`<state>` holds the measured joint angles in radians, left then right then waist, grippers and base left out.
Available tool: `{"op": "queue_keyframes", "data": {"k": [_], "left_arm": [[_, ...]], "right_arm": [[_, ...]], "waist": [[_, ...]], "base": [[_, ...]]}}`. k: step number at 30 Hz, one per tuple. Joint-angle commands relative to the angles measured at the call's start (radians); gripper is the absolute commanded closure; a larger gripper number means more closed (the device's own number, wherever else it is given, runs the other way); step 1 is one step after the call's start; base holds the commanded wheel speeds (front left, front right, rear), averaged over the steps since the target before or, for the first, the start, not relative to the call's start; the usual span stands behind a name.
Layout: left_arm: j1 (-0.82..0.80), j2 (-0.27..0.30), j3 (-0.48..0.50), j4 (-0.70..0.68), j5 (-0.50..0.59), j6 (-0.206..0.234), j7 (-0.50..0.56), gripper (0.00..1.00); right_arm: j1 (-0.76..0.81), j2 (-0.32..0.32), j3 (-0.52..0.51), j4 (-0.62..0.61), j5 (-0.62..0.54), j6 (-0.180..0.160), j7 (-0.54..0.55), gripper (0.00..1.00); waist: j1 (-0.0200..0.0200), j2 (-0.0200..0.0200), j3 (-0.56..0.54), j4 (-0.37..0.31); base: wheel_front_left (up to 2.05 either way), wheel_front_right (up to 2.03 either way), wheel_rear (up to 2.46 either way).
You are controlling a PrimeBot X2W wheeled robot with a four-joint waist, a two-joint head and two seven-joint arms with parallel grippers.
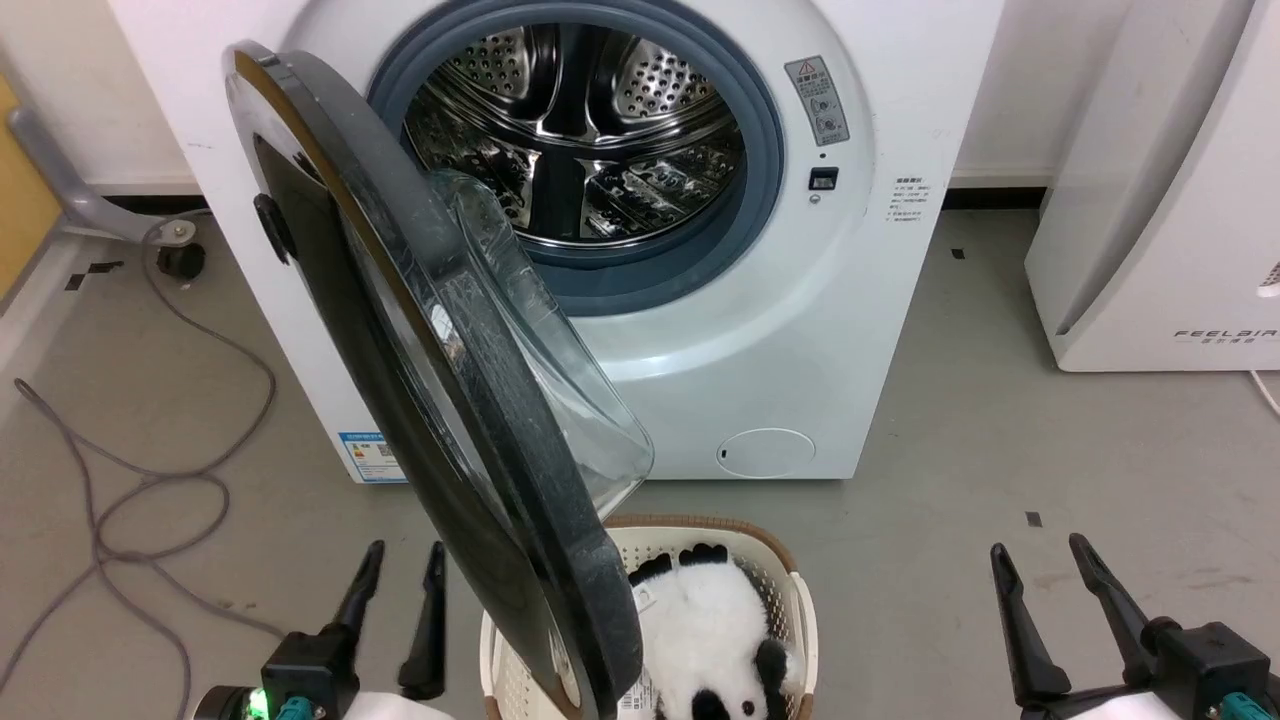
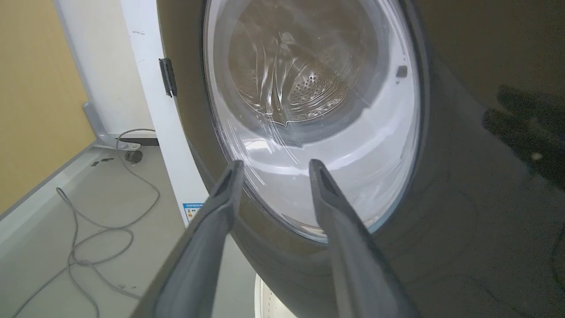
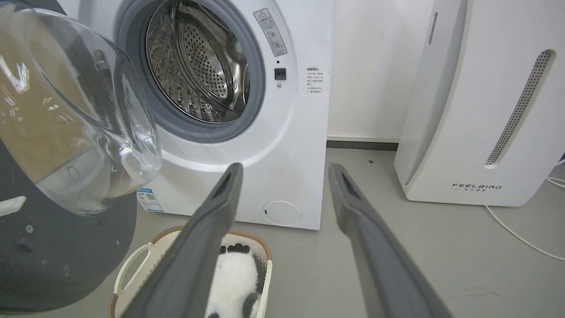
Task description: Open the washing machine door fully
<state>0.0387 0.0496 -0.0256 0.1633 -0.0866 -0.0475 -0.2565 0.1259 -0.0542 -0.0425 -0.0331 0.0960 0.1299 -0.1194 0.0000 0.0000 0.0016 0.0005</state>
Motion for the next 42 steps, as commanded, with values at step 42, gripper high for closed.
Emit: {"op": "queue_keyframes", "data": {"k": [42], "left_arm": [[-0.325,0.024,-0.160,-0.668,-0.028,-0.066,0.065,1.00]], "right_arm": [[-0.043,0.004,-0.004,0.039,0.004,0.001,-0.026,0.00]], "waist": [[0.0000,0.0000,0.057,0.000]], "base": [[0.00,0.00,0.00]]}}
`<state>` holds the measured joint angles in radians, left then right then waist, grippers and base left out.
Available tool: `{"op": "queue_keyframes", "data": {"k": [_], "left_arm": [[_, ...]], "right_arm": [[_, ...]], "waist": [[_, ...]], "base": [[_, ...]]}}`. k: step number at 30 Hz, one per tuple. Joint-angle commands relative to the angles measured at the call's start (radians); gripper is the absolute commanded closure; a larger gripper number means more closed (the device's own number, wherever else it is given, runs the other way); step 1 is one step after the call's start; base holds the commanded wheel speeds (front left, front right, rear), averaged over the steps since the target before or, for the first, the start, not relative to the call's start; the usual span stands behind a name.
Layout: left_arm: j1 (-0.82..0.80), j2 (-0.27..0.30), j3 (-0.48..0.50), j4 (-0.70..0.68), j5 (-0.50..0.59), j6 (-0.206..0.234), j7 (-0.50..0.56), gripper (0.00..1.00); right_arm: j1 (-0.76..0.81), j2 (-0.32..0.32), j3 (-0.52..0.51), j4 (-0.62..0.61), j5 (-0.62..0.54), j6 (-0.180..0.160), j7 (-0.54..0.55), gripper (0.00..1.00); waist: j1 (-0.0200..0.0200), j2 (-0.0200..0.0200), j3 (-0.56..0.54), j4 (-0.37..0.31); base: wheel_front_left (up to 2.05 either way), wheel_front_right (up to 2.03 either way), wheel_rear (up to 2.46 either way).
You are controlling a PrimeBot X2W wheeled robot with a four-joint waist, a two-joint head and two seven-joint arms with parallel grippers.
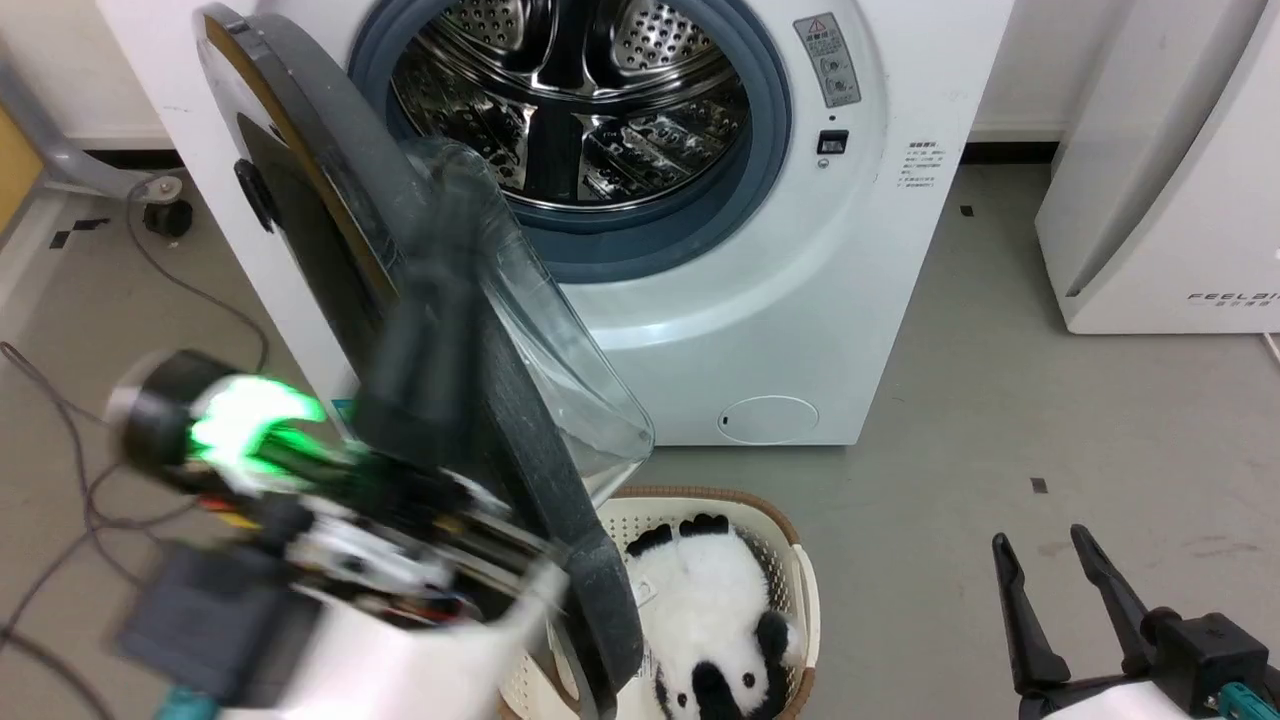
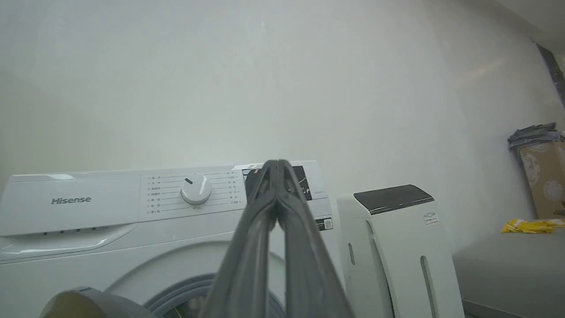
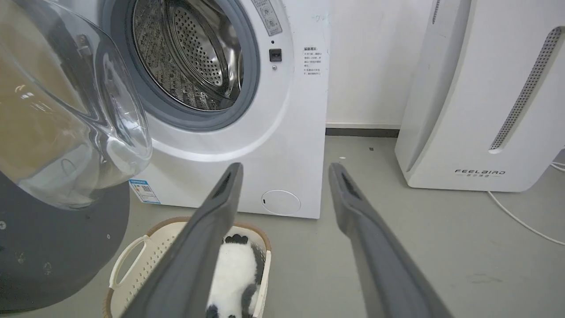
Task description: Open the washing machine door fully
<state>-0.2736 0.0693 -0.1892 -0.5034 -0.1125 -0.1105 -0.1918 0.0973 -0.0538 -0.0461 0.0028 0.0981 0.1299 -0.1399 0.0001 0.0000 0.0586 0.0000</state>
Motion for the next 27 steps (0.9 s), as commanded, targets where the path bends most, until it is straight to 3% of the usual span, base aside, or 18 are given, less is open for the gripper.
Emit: {"op": "queue_keyframes", "data": {"k": [1,2,5,14,20,27], "left_arm": [[-0.010,0.013,-0.038,-0.008,-0.009,-0.008,0.023,1.00],[0.053,0.070,-0.258,-0.018,-0.074,-0.018,0.160,1.00],[0.111,0.094,-0.323,-0.014,-0.107,-0.019,0.222,1.00],[0.276,0.137,-0.386,0.081,-0.162,0.002,0.351,1.00],[0.280,0.109,-0.405,0.224,-0.167,0.012,0.332,1.00],[0.243,0.078,-0.370,0.387,-0.152,0.060,0.276,1.00]], "right_arm": [[-0.015,0.004,0.000,0.005,0.002,0.001,-0.005,0.00],[-0.020,0.004,-0.001,0.013,0.002,0.001,-0.006,0.00],[-0.019,0.004,-0.005,0.018,0.004,0.001,-0.006,0.00],[-0.017,0.004,-0.003,0.027,0.002,0.001,0.000,0.00],[-0.022,0.004,0.007,0.031,-0.002,0.001,0.008,0.00],[-0.019,0.004,0.013,0.032,0.002,0.001,0.014,0.00]], "waist": [[-0.0001,0.0000,0.001,0.001],[-0.0001,0.0000,0.004,-0.002],[-0.0001,0.0000,0.003,-0.002],[-0.0001,0.0000,0.004,0.003],[-0.0001,0.0000,0.003,0.001],[-0.0001,0.0000,0.004,-0.011]], "base": [[0.00,0.00,0.00],[0.00,0.00,0.00],[0.00,0.00,0.00],[0.00,0.00,0.00],[0.00,0.00,0.00],[0.00,0.00,0.00]]}}
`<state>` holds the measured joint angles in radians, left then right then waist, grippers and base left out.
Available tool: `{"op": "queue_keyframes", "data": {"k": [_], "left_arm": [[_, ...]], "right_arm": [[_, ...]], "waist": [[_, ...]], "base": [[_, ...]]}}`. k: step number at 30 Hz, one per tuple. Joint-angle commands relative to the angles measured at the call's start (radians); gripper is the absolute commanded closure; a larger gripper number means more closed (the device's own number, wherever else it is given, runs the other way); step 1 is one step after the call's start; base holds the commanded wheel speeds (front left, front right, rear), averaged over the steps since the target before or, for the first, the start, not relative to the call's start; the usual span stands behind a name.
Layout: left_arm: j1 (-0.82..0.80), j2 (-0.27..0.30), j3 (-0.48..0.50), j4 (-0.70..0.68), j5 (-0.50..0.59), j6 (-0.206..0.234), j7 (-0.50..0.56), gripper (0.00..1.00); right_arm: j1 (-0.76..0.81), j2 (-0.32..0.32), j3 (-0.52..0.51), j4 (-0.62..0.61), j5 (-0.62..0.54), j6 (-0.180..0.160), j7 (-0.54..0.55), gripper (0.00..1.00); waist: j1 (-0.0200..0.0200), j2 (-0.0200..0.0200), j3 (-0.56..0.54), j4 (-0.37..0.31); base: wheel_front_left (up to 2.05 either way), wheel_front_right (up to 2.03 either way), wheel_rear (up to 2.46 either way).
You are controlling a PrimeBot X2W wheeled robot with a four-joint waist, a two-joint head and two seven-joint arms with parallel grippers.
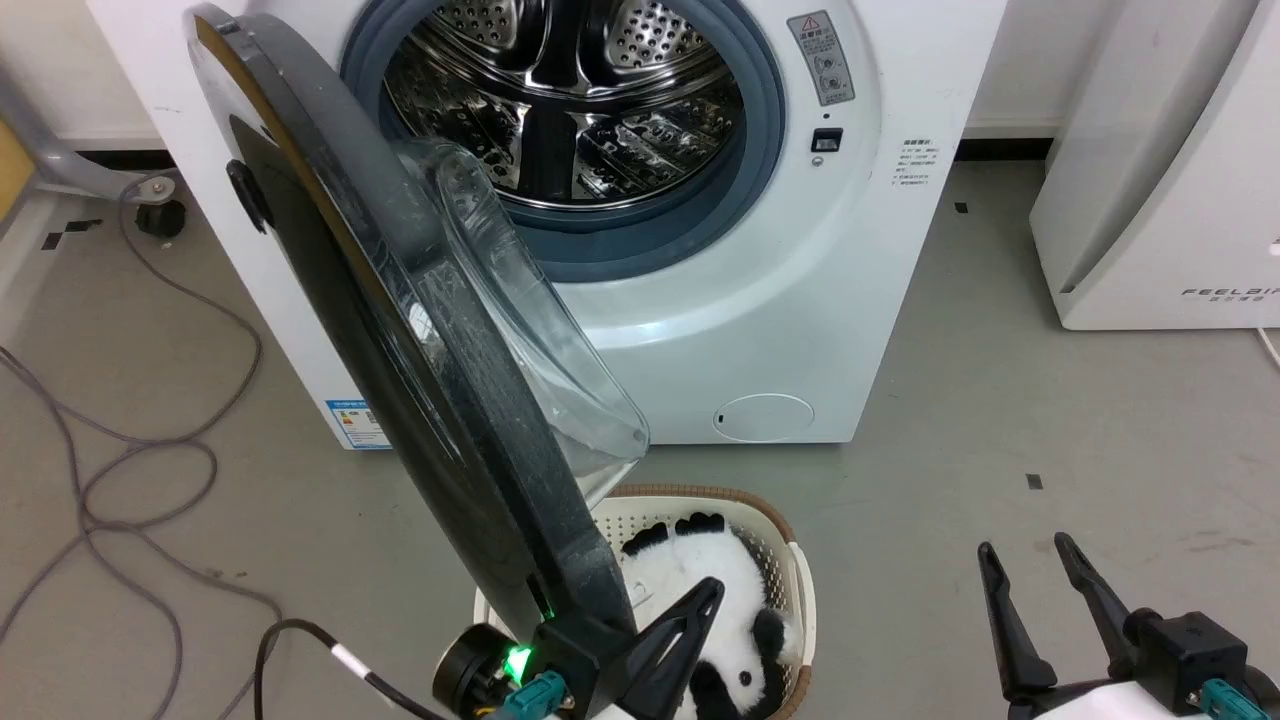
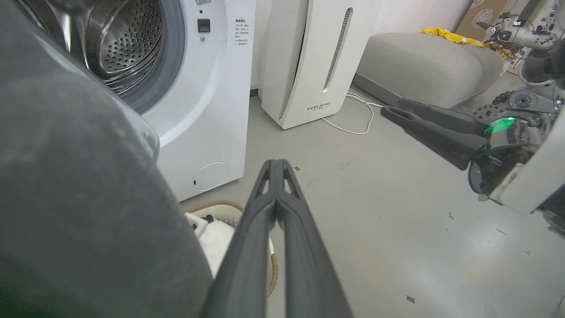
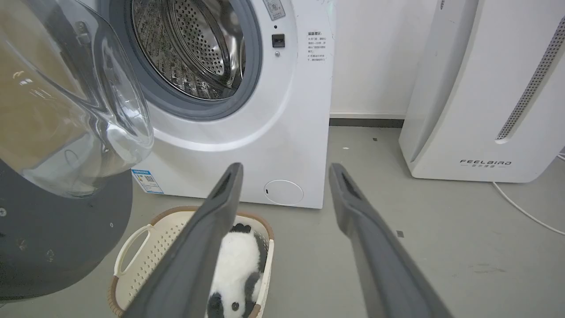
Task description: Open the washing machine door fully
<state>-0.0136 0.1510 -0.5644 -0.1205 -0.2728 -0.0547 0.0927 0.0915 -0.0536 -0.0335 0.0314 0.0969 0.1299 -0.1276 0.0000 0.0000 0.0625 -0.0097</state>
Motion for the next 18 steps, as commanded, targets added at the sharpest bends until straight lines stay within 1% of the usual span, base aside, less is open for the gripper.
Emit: {"op": "queue_keyframes", "data": {"k": [1,9,18], "left_arm": [[-0.021,-0.006,0.012,0.016,0.010,0.010,-0.017,1.00],[-0.012,-0.013,0.029,0.052,0.014,0.049,-0.052,1.00],[0.055,-0.006,0.062,0.009,0.001,0.106,-0.081,1.00]], "right_arm": [[-0.012,0.003,0.000,0.004,0.004,0.001,0.002,0.00],[-0.003,0.003,-0.008,0.008,0.012,0.001,0.009,0.00],[0.004,0.003,-0.006,0.022,0.014,0.001,0.018,0.00]], "waist": [[0.0000,0.0000,0.001,-0.002],[0.0000,0.0000,0.000,0.000],[0.0000,0.0000,-0.011,0.028]], "base": [[0.00,0.00,0.00],[0.00,0.00,0.00],[0.00,0.00,0.00]]}}
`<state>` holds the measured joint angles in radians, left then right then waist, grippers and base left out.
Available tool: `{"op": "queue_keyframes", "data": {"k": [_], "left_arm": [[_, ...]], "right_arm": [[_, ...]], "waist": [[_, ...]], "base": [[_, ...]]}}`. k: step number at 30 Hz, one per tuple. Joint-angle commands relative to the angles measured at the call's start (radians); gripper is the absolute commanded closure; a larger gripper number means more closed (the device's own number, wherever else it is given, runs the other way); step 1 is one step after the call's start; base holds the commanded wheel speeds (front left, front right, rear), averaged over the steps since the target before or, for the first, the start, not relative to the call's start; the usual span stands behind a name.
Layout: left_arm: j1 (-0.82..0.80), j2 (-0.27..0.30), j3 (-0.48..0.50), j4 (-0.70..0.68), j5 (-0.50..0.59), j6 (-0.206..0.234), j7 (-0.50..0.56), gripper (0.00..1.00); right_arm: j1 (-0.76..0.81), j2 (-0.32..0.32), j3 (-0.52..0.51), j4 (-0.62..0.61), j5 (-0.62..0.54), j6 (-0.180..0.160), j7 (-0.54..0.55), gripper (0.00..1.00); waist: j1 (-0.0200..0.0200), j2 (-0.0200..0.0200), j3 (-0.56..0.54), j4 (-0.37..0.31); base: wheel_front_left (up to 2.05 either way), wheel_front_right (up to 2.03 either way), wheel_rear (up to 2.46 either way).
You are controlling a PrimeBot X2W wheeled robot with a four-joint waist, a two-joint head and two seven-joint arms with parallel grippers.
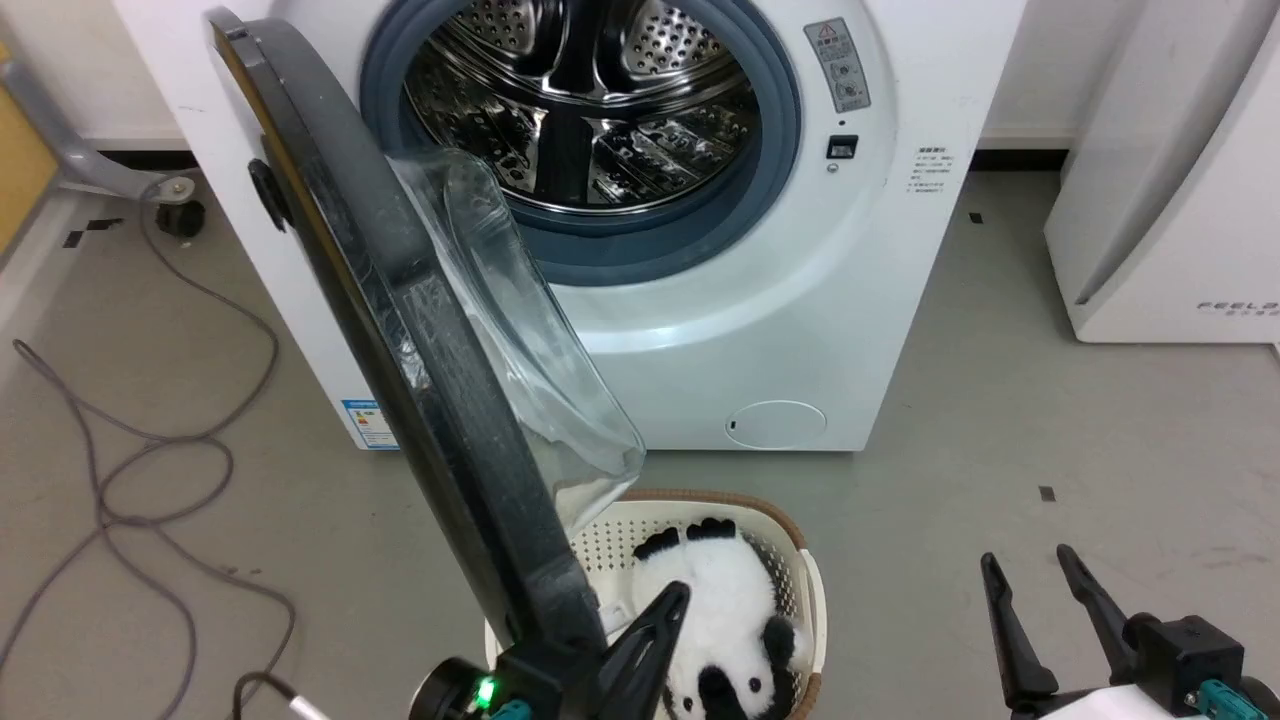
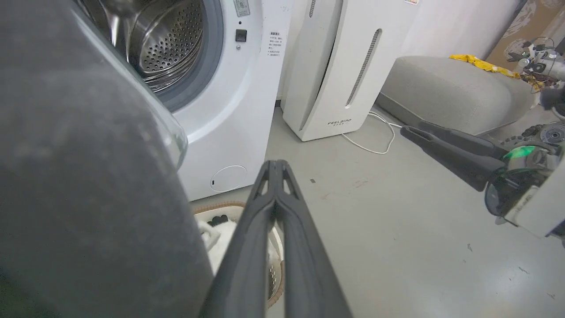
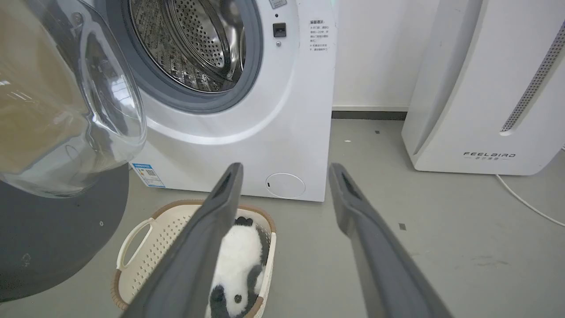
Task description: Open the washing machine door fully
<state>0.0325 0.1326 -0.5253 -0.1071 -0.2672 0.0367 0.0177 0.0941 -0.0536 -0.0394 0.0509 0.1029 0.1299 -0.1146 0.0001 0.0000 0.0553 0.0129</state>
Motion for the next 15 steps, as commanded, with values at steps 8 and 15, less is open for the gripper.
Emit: {"op": "queue_keyframes", "data": {"k": [8,15], "left_arm": [[0.099,0.028,0.058,-0.064,0.017,0.096,-0.046,1.00],[0.166,0.036,0.088,-0.117,0.023,0.152,-0.078,1.00]], "right_arm": [[0.033,0.003,-0.025,0.005,0.009,0.001,0.023,0.00],[0.055,0.003,-0.038,-0.004,0.005,0.001,0.039,0.00]], "waist": [[-0.0001,0.0000,-0.030,0.069],[-0.0001,0.0000,-0.051,0.154]], "base": [[0.00,0.00,0.00],[0.00,0.00,0.00]]}}
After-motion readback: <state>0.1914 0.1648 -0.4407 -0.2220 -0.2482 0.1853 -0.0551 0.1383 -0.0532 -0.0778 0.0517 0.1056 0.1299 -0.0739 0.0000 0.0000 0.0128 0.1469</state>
